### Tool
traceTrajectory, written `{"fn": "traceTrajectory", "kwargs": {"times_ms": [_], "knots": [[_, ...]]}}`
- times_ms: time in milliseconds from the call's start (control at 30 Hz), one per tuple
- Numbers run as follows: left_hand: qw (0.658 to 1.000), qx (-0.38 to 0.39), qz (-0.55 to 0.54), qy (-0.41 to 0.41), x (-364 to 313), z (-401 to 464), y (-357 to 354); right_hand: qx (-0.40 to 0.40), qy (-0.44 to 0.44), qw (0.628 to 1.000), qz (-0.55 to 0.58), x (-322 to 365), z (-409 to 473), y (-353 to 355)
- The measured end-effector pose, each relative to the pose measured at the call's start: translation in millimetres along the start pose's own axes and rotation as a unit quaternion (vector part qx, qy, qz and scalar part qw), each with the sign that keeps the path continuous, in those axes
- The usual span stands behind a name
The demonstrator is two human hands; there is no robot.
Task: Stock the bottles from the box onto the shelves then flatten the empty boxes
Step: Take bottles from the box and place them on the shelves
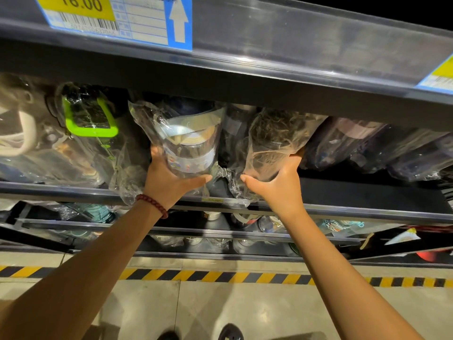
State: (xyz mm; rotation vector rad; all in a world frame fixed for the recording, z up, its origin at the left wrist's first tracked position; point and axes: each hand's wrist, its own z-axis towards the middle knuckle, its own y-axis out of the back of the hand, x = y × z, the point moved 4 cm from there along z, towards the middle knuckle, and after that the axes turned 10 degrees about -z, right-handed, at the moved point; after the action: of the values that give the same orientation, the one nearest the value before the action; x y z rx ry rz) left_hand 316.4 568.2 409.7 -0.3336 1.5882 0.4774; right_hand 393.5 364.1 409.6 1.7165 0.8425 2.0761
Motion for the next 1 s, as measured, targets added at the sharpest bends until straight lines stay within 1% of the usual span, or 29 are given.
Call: {"fn": "traceTrajectory", "kwargs": {"times_ms": [100, 233, 300, 333, 367, 467, 533, 700, 867, 1000], "knots": [[1.0, -0.003, -0.004, -0.002, 3.0, 1.5, 1.3, -0.037, 0.0, 0.999, 0.006, 1.6, -5.0, -4.2], [1.0, -0.008, -0.003, -0.009, 2.3, 1.1, 0.8, -0.078, -0.001, 0.995, 0.06, 9.1, -12.4, -17.2], [1.0, -0.008, -0.004, -0.013, 2.9, 1.4, 1.1, -0.104, 0.001, 0.992, 0.074, 10.7, -14.9, -22.2], [1.0, -0.007, -0.002, -0.008, 2.9, 1.1, 0.8, -0.105, 0.005, 0.992, 0.074, 10.5, -15.4, -23.7], [1.0, -0.006, -0.002, -0.003, 3.0, 0.8, 0.7, -0.094, 0.009, 0.993, 0.071, 9.8, -15.0, -25.1], [1.0, -0.006, 0.003, 0.008, 0.8, -0.5, 0.2, -0.025, 0.019, 0.998, 0.051, 7.6, -11.9, -27.0], [1.0, -0.006, 0.008, 0.012, -0.6, -1.7, 0.0, 0.008, 0.019, 0.999, 0.039, 5.6, -9.3, -27.5], [0.999, -0.011, 0.01, 0.028, 0.6, -4.6, -1.2, 0.043, 0.011, 0.998, 0.038, 3.8, -8.9, -27.5], [0.998, -0.015, -0.023, 0.05, 10.0, -1.0, 2.9, 0.064, 0.003, 0.997, 0.032, 8.1, -9.7, -23.7], [0.999, -0.004, 0.0, 0.036, 6.6, -2.7, 6.7, 0.079, -0.031, 0.996, 0.035, 12.9, -11.7, -12.8]]}}
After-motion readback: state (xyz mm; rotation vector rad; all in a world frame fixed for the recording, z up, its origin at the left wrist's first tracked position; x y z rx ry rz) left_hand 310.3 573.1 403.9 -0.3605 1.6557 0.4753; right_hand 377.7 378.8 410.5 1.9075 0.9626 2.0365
